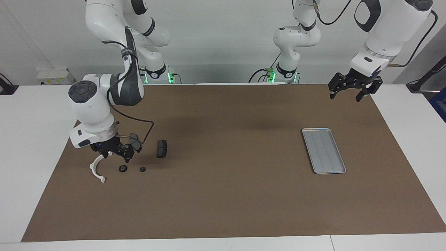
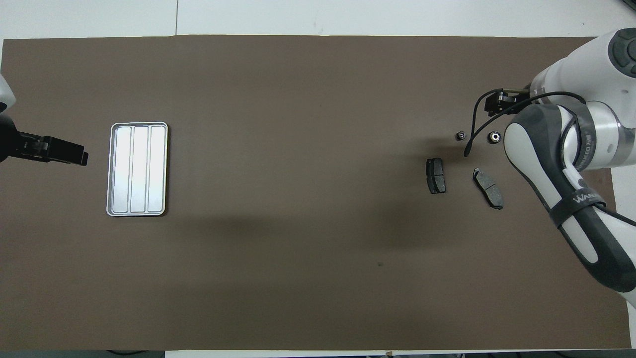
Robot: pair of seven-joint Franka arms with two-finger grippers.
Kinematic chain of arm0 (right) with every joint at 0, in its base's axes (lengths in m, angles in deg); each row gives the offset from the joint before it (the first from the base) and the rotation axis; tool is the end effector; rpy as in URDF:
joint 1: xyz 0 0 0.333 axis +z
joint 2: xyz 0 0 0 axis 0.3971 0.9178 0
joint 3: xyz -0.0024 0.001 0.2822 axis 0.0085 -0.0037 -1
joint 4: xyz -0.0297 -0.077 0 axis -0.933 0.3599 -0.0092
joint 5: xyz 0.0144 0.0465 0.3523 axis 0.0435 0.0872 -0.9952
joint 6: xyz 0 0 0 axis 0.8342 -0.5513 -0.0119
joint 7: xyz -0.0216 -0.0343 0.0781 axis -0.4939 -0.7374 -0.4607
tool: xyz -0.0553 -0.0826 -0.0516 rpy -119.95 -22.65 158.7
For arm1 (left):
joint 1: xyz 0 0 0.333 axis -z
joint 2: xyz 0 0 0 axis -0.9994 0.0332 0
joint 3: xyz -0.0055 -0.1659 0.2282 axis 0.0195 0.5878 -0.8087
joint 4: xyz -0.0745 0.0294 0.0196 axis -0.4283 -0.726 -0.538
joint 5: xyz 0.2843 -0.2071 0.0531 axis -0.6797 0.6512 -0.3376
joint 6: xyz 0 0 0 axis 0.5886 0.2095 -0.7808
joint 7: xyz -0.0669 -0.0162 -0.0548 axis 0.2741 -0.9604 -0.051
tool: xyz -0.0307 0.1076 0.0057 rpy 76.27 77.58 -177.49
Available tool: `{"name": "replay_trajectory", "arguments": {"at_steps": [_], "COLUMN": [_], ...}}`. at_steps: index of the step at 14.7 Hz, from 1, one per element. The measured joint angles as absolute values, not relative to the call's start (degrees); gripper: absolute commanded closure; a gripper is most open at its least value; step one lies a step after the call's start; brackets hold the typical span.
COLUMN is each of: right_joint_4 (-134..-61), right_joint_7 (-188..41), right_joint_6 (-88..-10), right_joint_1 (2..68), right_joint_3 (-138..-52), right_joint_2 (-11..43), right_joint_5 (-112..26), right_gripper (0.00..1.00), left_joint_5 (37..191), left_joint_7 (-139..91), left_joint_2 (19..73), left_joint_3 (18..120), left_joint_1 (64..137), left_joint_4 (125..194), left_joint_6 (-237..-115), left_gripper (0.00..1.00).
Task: Pick bearing gear from pile to tray
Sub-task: 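Lower the right gripper over the dark bearing ring beside the white arc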
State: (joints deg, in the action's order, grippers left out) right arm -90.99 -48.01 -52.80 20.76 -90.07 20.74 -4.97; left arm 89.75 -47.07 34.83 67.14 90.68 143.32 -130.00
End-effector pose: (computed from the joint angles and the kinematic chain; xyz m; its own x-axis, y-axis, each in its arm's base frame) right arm 0.6169 -0.0118 0.3821 0.9672 -0.2351 0.0960 -0.2427 -0.9670 0.0769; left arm 0.5132 -0.0331 0.5753 0.9808 -0.1949 0.0100 -0.1950 -0.9808 0.0098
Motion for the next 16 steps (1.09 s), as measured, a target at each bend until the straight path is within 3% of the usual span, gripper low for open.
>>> {"name": "replay_trajectory", "arguments": {"at_steps": [5,16], "right_joint_4": [-91.04,-93.02], "right_joint_7": [-46.52,-46.91], "right_joint_6": [-55.03,-60.62], "right_joint_1": [20.7,18.78], "right_joint_3": [-90.05,-89.84], "right_joint_2": [23.35,28.18], "right_joint_5": [-5.03,-7.58], "right_gripper": [0.0,0.0], "left_joint_5": [89.75,89.75], "left_joint_7": [-47.07,-47.07], "left_joint_2": [34.83,34.83], "left_joint_3": [67.14,67.14], "left_joint_1": [90.68,90.68], "left_joint_4": [143.32,143.32], "left_joint_6": [-130.0,-130.0], "left_gripper": [0.0,0.0]}}
